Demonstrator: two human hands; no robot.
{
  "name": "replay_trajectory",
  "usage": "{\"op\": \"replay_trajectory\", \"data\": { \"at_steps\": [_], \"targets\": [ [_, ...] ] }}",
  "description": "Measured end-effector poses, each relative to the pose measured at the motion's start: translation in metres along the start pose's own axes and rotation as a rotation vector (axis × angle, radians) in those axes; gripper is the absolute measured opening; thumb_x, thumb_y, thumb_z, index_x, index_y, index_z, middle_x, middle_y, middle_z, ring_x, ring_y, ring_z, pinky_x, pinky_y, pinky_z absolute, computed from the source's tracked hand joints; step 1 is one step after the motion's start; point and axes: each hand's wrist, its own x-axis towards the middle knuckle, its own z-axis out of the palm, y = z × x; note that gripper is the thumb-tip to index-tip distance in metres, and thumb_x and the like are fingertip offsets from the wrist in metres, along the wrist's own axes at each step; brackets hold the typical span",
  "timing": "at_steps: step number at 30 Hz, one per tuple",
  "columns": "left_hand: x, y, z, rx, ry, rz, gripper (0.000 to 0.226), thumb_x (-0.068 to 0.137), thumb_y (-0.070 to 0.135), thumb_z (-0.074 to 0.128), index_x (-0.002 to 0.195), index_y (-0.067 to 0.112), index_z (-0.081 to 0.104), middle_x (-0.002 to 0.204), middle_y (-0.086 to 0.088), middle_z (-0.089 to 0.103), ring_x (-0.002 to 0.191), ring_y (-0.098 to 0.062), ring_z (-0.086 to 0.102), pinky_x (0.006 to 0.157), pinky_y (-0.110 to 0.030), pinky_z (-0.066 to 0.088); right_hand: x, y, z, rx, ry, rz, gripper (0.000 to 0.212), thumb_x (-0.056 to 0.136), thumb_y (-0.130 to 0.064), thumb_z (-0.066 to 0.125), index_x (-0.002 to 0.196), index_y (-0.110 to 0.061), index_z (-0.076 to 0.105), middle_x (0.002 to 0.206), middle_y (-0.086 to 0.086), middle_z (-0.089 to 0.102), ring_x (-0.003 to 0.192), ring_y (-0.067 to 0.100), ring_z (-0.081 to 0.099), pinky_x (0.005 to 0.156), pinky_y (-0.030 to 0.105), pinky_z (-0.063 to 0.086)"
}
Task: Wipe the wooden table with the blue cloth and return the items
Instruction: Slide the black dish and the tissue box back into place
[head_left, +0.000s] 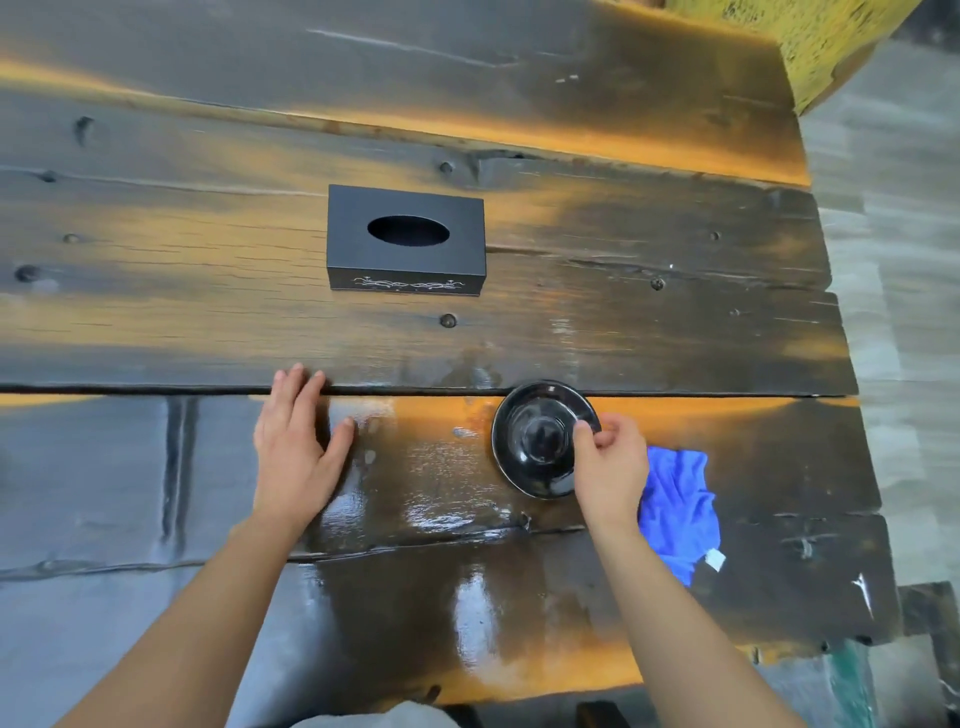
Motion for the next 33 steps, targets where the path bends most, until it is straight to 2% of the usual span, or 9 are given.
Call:
{"op": "replay_trajectory", "data": {
  "at_steps": [3,6,8,13,15,17,20,23,33],
  "targets": [
    [-0.011,-0.025,-0.016,0.122,0.124,-0.104,0.067,0.092,0.051,0.049,0.151,0.021,0.043,0.167,-0.004,0.029,0.158,-0.023,0.014,0.124,-0.049,0.009,0.020,-0.049,0.021,0.011,-0.119,-0.143,0.033,0.091,-0.033,0.066,0.118,-0.014,0.062,0.101,0.005,0.066,0.080,-0.002,0.057,0.078,0.022,0.039],
    [-0.022,-0.052,-0.024,0.235,0.102,-0.195,0.073,0.091,0.062,0.041,0.156,0.028,0.037,0.170,-0.002,0.023,0.159,-0.023,0.012,0.124,-0.052,0.008,0.045,-0.104,0.045,0.019,-0.224,-0.170,0.048,0.091,-0.043,0.064,0.129,-0.014,0.059,0.114,0.004,0.067,0.100,0.013,0.063,0.094,0.034,0.048],
    [-0.025,-0.061,-0.023,0.297,0.050,-0.210,0.076,0.092,0.066,0.033,0.159,0.030,0.030,0.172,-0.001,0.018,0.159,-0.023,0.008,0.125,-0.052,0.006,0.060,-0.140,0.060,0.012,-0.287,-0.178,0.059,0.091,-0.049,0.061,0.137,-0.014,0.054,0.127,0.005,0.064,0.116,0.021,0.060,0.103,0.040,0.047],
    [-0.026,-0.061,-0.019,0.370,0.031,-0.212,0.075,0.096,0.065,0.029,0.162,0.029,0.022,0.172,-0.003,0.016,0.160,-0.024,0.007,0.126,-0.050,0.003,0.087,-0.204,0.094,0.016,-0.388,-0.131,0.077,0.089,-0.054,0.063,0.149,-0.011,0.042,0.152,0.008,0.049,0.137,0.027,0.048,0.112,0.043,0.041],
    [-0.027,-0.062,-0.020,0.375,0.033,-0.205,0.075,0.096,0.065,0.029,0.162,0.030,0.021,0.172,-0.003,0.017,0.160,-0.025,0.007,0.126,-0.051,0.004,0.092,-0.214,0.108,0.022,-0.413,-0.085,0.074,0.087,-0.054,0.066,0.144,-0.011,0.048,0.148,0.009,0.053,0.133,0.029,0.051,0.108,0.043,0.044],
    [-0.027,-0.063,-0.020,0.382,0.037,-0.197,0.075,0.097,0.065,0.029,0.162,0.030,0.020,0.172,-0.004,0.018,0.160,-0.026,0.008,0.126,-0.052,0.005,0.096,-0.217,0.119,0.063,-0.428,-0.049,0.054,0.084,-0.053,0.070,0.121,-0.014,0.061,0.130,0.009,0.066,0.115,0.028,0.061,0.095,0.040,0.051],
    [-0.026,-0.062,-0.021,0.387,0.045,-0.186,0.074,0.097,0.063,0.031,0.162,0.028,0.022,0.171,-0.006,0.020,0.159,-0.029,0.012,0.126,-0.053,0.007,0.098,-0.220,0.129,0.080,-0.412,-0.029,0.042,0.081,-0.050,0.075,0.101,-0.016,0.061,0.107,0.005,0.070,0.100,0.028,0.065,0.087,0.042,0.057],
    [-0.026,-0.061,-0.021,0.385,0.052,-0.177,0.073,0.098,0.062,0.031,0.162,0.028,0.023,0.171,-0.006,0.021,0.159,-0.029,0.012,0.126,-0.052,0.006,0.099,-0.223,0.133,0.064,-0.360,-0.023,0.042,0.078,-0.048,0.078,0.096,-0.015,0.059,0.101,0.006,0.069,0.096,0.029,0.065,0.087,0.045,0.058],
    [-0.025,-0.062,-0.022,0.399,0.015,-0.191,0.074,0.099,0.064,0.026,0.163,0.030,0.015,0.172,-0.003,0.014,0.160,-0.026,0.005,0.127,-0.050,0.001,0.101,-0.225,0.135,0.020,-0.262,0.027,0.049,0.068,-0.048,0.085,0.094,-0.011,0.065,0.100,0.007,0.071,0.090,0.030,0.065,0.080,0.039,0.057]
  ]
}}
